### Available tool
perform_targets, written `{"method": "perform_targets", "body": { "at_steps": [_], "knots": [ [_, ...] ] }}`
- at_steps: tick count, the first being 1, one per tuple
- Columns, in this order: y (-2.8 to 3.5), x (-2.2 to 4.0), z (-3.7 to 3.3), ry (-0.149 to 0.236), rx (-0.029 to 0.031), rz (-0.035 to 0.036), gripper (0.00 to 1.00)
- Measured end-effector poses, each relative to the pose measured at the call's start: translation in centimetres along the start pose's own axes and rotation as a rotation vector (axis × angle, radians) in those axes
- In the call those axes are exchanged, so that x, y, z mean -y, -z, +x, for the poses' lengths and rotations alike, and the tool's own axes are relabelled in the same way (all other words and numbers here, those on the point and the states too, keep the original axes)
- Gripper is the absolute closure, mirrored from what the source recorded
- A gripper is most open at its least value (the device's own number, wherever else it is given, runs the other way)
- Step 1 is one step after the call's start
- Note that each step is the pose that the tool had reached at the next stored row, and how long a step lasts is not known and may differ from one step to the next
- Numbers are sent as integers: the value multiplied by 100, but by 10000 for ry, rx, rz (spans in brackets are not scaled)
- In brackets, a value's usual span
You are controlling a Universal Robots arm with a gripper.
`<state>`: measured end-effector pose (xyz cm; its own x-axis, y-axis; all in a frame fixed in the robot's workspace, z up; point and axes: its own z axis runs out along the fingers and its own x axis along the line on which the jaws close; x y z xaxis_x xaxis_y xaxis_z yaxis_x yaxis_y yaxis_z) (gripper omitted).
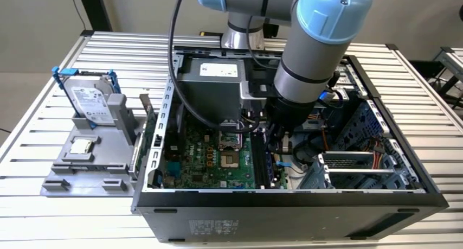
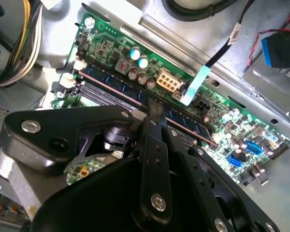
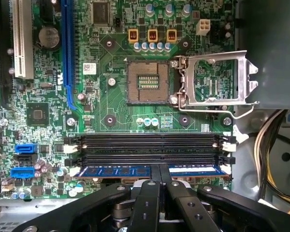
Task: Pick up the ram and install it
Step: 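Press down the ram until it locks into place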
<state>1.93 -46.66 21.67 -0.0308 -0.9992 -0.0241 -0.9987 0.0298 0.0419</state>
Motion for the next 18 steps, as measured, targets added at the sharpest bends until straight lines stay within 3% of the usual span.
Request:
{"method": "perform_targets", "body": {
  "at_steps": [4,6,8,10,15,18],
  "knots": [
    [13,0,-5,4,-3,-6,100],
    [31,-1,-5,6,29,-9,100],
    [70,-1,-10,7,57,-22,100],
    [127,-5,-7,5,30,-42,100],
    [211,-9,-9,4,27,-72,100],
    [292,-12,-10,4,25,-80,100]
  ]
}}
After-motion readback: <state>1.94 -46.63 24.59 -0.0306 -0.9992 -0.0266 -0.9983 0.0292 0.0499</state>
